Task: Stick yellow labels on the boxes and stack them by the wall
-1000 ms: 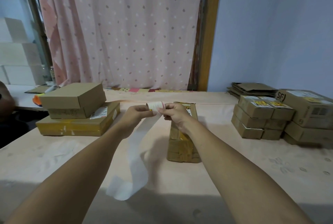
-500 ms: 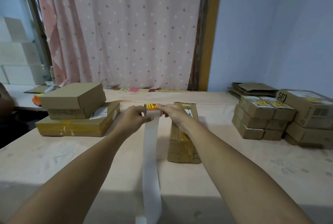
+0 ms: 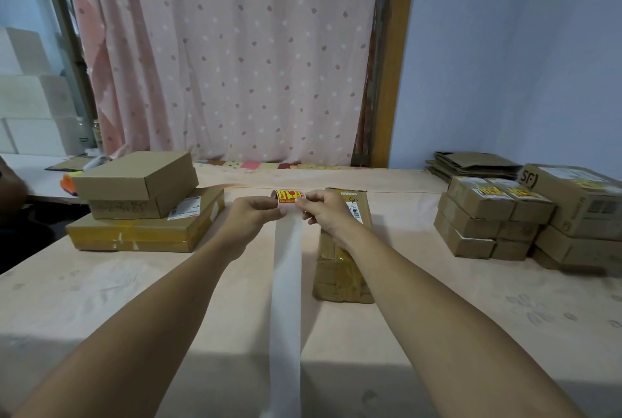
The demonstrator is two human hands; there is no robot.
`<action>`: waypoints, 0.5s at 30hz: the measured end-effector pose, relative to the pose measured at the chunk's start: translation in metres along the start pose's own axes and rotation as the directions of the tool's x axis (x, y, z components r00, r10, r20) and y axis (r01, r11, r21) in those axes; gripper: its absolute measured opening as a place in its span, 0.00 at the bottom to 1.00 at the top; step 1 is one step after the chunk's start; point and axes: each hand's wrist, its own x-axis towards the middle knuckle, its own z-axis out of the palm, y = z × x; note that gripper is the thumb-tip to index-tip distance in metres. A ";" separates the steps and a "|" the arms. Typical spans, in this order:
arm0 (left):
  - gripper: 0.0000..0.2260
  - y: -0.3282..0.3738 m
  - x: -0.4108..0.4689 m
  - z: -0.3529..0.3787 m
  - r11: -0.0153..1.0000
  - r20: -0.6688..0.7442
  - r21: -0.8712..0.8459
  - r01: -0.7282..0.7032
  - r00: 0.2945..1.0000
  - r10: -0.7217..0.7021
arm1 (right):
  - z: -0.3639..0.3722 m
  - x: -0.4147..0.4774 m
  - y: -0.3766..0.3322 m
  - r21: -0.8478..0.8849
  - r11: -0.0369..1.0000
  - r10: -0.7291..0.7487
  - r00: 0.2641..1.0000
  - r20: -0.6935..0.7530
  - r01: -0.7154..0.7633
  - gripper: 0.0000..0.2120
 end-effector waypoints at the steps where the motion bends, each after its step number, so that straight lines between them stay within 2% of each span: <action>1: 0.06 -0.001 0.001 0.001 1.000 -0.011 0.006 -0.014 1.000 0.014 | 0.001 0.000 0.000 -0.074 0.997 -0.026 0.999 -0.024 0.024 0.13; 4: 0.06 -0.003 0.004 0.002 0.996 -0.078 0.080 -0.049 0.995 0.056 | 0.006 0.000 0.002 -0.351 0.928 -0.180 0.976 -0.126 0.126 0.17; 7: 0.04 -0.007 0.007 0.001 0.982 -0.081 0.177 -0.060 0.994 0.075 | 0.006 0.001 0.001 -0.553 0.794 -0.338 0.939 -0.056 0.253 0.19; 9: 0.05 -0.007 0.008 0.000 0.969 -0.041 0.233 -0.080 0.995 0.092 | 0.007 -0.001 -0.001 -0.640 0.691 -0.400 0.915 0.046 0.334 0.17; 11: 0.05 -0.006 0.007 0.001 0.959 -0.015 0.262 -0.103 0.994 0.111 | 0.010 -0.003 -0.004 -0.703 0.609 -0.444 0.892 0.082 0.368 0.15; 15: 0.04 -0.006 0.006 -0.003 0.954 -0.008 0.279 -0.113 0.993 0.120 | 0.009 -0.005 -0.005 -0.744 0.555 -0.464 0.881 0.095 0.372 0.15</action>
